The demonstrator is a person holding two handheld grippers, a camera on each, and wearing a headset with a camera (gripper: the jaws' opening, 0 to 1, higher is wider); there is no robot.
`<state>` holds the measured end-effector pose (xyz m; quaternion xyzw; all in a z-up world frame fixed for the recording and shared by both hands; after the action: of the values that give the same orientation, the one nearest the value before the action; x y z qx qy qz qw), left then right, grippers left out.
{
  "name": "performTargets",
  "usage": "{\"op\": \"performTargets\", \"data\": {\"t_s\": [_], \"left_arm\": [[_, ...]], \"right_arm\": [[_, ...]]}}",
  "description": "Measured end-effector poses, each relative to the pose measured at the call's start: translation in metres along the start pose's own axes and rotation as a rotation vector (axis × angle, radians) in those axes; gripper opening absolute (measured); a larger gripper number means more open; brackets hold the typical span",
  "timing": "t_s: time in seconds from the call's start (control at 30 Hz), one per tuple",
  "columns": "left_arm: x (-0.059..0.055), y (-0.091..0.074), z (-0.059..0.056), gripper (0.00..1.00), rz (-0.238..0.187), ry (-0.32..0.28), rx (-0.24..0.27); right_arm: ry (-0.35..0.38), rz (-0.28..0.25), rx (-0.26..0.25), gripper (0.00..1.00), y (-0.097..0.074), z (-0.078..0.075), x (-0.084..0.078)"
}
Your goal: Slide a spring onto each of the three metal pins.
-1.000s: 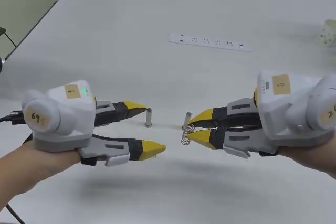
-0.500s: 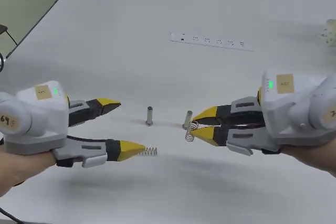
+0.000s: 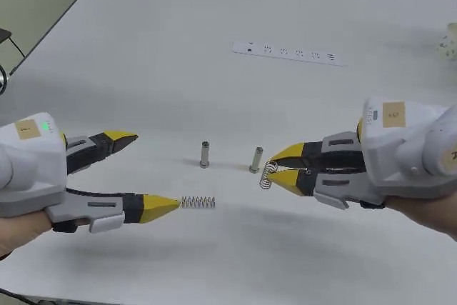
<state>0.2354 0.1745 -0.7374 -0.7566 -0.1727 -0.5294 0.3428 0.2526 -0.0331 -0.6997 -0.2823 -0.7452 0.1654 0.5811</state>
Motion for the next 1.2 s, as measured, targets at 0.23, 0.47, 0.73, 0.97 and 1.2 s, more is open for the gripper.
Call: {"op": "performTargets", "data": {"t_s": [0.23, 0.47, 0.73, 0.97, 1.2], "left_arm": [[-0.004, -0.006, 0.003, 0.84, -0.009, -0.022, 0.022], [-0.005, -0.008, 0.005, 0.94, -0.027, -0.059, 0.045], [-0.010, -0.008, 0.003, 0.98, -0.025, -0.081, 0.043], [-0.011, -0.010, 0.004, 0.98, -0.030, -0.088, 0.049], [-0.009, -0.012, 0.004, 0.98, -0.036, -0.087, 0.052]], "right_arm": [[-0.007, 0.012, 0.002, 0.07, 0.002, 0.000, -0.004], [-0.006, 0.016, 0.000, 0.07, 0.004, -0.001, -0.007], [0.002, 0.032, 0.000, 0.07, 0.007, -0.001, -0.014], [0.005, 0.031, -0.028, 0.07, 0.009, -0.011, -0.013], [0.004, 0.030, -0.055, 0.07, 0.013, -0.025, -0.012]]}}
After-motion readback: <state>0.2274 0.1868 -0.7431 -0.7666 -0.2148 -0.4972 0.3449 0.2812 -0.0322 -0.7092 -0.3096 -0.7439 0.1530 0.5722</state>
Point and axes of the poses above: the centre of the closed fingertips' face, and the gripper's own axes: y roughly forward along the fingers, z roughly to its left, x roughly out of its top, the point moved 5 cm from there along -y, roughly backward along the fingers, and after that the axes turned 8 degrees about -y, right-handed, at the moved point
